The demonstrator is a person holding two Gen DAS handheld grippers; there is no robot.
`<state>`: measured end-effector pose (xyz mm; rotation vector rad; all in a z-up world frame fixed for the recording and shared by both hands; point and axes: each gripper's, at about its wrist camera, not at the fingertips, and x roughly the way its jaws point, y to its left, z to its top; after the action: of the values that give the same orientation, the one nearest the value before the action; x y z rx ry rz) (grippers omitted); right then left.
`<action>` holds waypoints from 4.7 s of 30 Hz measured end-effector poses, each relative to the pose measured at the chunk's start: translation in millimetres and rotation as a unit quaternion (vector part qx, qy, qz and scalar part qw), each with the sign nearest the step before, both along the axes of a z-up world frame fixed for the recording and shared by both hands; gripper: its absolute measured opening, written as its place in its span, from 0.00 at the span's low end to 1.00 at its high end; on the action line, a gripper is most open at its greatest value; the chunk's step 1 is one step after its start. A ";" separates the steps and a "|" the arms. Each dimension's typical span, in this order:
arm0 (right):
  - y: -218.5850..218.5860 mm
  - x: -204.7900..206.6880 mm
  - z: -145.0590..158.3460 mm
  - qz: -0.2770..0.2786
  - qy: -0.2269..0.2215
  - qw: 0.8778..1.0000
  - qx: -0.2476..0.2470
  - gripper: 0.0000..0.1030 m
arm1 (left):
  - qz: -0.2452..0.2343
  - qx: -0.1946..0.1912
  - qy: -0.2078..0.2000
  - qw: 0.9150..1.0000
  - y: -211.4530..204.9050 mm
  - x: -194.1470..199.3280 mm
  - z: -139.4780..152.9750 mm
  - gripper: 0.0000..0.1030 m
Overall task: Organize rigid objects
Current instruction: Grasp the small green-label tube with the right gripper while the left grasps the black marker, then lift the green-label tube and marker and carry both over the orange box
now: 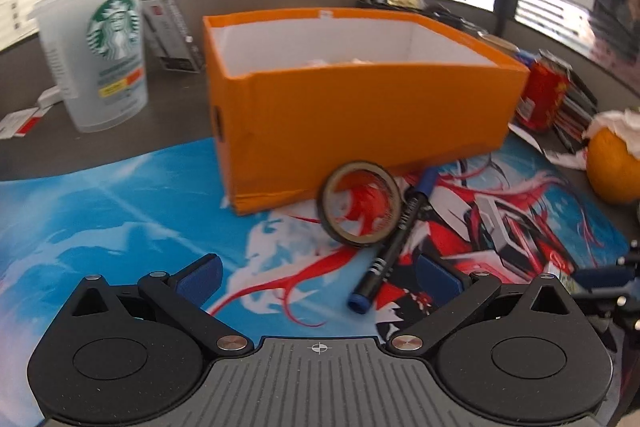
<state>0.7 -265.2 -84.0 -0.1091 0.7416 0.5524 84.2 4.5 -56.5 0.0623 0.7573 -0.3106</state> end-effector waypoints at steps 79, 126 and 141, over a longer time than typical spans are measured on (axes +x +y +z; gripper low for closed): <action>23.1 -14.1 30.0 -0.052 -0.100 0.994 0.001 0.20 | -0.045 -0.047 -0.092 0.994 -28.6 -57.5 51.0 0.11; 36.1 103.3 127.6 -0.062 -0.155 0.984 0.058 0.21 | 0.019 -0.066 -0.126 0.990 -21.7 53.8 120.0 0.11; 40.3 198.1 99.5 -0.078 -0.071 0.992 0.063 0.21 | 0.051 -0.064 -0.080 0.993 -11.3 115.6 87.3 0.11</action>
<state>198.7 -224.9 15.5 0.0262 0.5705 0.4356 199.8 -6.8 30.8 -0.0721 0.5783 -0.2533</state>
